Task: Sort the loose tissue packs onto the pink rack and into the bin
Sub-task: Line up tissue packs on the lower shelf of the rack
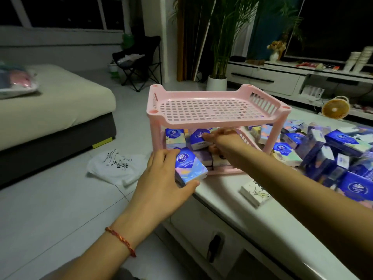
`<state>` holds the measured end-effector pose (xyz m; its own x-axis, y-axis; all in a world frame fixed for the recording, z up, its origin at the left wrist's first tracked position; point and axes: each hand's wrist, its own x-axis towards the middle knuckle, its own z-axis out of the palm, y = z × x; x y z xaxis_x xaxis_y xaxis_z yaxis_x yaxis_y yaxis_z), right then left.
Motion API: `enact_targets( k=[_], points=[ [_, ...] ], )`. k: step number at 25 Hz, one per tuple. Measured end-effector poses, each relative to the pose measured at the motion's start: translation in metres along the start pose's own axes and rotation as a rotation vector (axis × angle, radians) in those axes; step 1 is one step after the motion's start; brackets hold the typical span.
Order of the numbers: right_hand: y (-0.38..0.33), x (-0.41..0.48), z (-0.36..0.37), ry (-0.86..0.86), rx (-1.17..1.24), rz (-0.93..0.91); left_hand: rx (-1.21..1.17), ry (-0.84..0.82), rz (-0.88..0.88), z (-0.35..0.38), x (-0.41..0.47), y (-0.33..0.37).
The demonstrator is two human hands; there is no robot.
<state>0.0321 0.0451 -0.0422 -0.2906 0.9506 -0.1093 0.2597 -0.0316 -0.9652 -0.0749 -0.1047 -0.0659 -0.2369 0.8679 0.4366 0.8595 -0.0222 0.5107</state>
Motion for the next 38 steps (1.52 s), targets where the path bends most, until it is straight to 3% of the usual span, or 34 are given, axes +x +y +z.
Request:
enact_targets(
  k=[2,6,10,14,17,19,25,27,30,32,38],
  points=[
    [0.0,0.009,0.017,0.012,0.034,-0.029,-0.001,0.008,0.018,0.001,-0.002,0.0],
    [-0.004,0.013,0.029,0.089,-0.405,-0.24,-0.014,-0.015,0.036,0.002,-0.001,0.0],
    [-0.003,0.006,0.02,0.046,-0.643,-0.314,-0.03,-0.02,0.071,0.006,0.001,0.003],
    [-0.006,-0.017,-0.003,-0.125,-0.34,-0.237,-0.046,-0.031,0.095,0.015,0.004,0.007],
    [-0.014,-0.039,-0.024,-0.354,-0.375,-0.156,-0.028,-0.027,0.089,0.021,0.009,0.01],
    [-0.016,-0.046,-0.033,-0.391,-0.36,-0.103,-0.041,-0.029,0.063,0.024,0.014,0.012],
    [0.002,-0.025,-0.027,-0.026,-0.126,-0.108,0.058,-0.087,-0.055,0.031,0.026,0.015],
    [0.005,-0.015,-0.021,0.054,-0.248,-0.186,0.134,-0.118,-0.083,0.033,0.029,0.013],
    [0.004,-0.012,-0.014,0.125,-0.734,-0.421,0.238,-0.157,-0.091,0.035,0.036,0.007],
    [0.004,-0.017,-0.01,0.111,-0.925,-0.559,0.314,-0.191,-0.074,0.037,0.042,0.004],
    [0.011,-0.014,-0.008,0.001,-0.977,-0.577,0.397,-0.184,-0.119,0.044,0.052,0.002]
  ],
)
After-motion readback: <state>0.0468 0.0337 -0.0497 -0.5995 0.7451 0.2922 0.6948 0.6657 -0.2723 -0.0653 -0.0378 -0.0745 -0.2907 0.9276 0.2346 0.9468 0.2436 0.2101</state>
